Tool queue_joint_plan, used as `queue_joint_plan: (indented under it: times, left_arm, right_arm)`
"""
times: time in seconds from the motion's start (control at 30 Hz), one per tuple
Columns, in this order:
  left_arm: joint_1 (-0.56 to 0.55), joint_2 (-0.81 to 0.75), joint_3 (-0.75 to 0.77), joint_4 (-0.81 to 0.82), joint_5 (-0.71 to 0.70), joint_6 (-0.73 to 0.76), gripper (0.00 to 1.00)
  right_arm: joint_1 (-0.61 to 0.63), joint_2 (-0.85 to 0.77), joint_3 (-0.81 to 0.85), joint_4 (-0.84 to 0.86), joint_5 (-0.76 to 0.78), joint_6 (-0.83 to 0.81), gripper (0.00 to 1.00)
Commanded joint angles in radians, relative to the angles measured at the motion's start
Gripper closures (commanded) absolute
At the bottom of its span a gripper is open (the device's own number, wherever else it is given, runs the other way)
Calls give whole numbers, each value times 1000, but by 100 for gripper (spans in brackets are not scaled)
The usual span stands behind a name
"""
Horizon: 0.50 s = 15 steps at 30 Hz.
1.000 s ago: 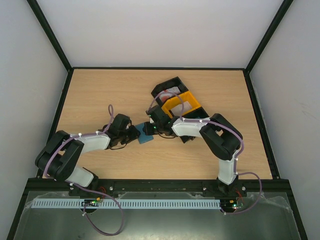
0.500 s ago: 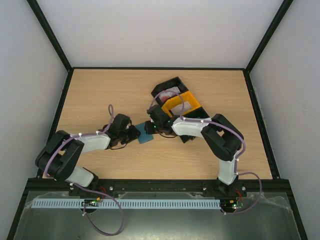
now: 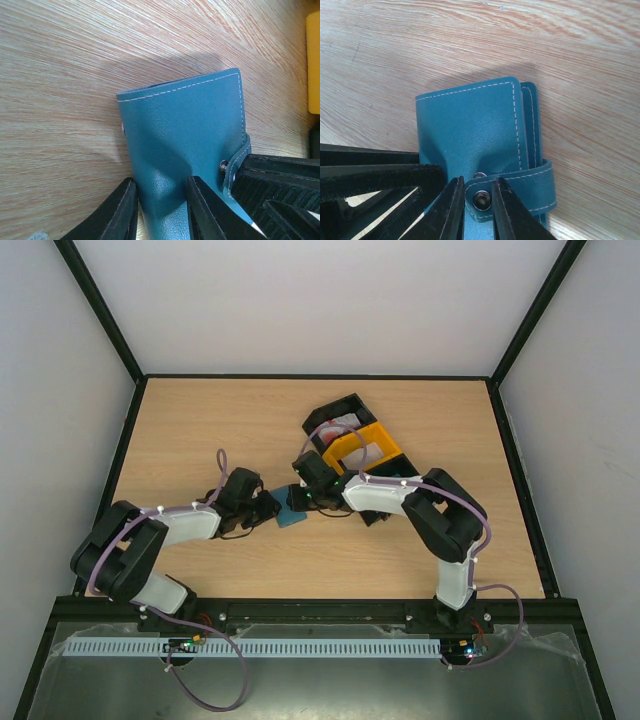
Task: Put the credit cards into the card holder
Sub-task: Close the card holder at the center of the board.
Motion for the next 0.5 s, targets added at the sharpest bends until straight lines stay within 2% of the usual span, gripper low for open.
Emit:
queue_joint_plan:
  times: [0.0, 0.47]
  left_arm:
    - [2, 23, -16, -55, -16, 10, 70]
    - [2, 22, -20, -55, -16, 14, 70]
  right_arm:
    - [7, 26, 18, -9, -30, 48, 84]
    - [7, 47, -3, 91, 22, 76, 87]
